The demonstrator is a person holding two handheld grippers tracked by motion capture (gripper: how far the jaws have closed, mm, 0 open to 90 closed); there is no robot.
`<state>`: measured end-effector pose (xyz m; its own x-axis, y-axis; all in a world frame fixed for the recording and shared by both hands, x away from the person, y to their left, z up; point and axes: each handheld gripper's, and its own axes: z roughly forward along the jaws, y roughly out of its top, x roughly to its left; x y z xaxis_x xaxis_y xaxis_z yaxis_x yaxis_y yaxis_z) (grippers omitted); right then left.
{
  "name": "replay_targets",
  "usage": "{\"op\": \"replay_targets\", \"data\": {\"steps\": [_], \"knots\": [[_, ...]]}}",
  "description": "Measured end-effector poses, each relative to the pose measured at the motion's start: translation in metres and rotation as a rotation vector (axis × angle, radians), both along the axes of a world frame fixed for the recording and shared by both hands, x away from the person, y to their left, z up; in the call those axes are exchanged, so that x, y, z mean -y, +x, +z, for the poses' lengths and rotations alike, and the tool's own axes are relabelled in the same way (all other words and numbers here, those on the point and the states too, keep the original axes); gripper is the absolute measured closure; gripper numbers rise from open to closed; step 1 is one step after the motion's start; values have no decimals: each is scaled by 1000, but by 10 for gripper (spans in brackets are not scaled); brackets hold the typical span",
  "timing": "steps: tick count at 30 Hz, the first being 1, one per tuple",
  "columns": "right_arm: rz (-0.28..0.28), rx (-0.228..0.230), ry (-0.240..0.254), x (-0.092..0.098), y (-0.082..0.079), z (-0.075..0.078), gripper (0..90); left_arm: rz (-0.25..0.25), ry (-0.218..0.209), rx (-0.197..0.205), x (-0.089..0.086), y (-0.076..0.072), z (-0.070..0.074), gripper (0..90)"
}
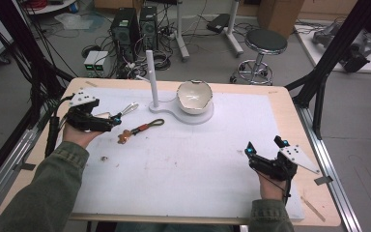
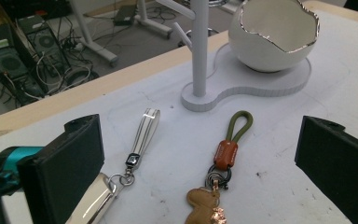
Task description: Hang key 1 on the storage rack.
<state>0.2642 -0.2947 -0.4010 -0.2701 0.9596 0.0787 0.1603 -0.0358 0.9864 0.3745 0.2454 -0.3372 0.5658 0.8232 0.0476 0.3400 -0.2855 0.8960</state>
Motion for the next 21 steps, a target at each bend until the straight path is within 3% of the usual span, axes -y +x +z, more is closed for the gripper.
{"op": "replay_targets", "data": {"steps": [10,21], "knots": [[7,3,2,0,0,0,7,-85,71,-31,31,13,-5,17],[10,0,8,1,0,-1,7,-116,115,-64,45,30,-22,17]]}}
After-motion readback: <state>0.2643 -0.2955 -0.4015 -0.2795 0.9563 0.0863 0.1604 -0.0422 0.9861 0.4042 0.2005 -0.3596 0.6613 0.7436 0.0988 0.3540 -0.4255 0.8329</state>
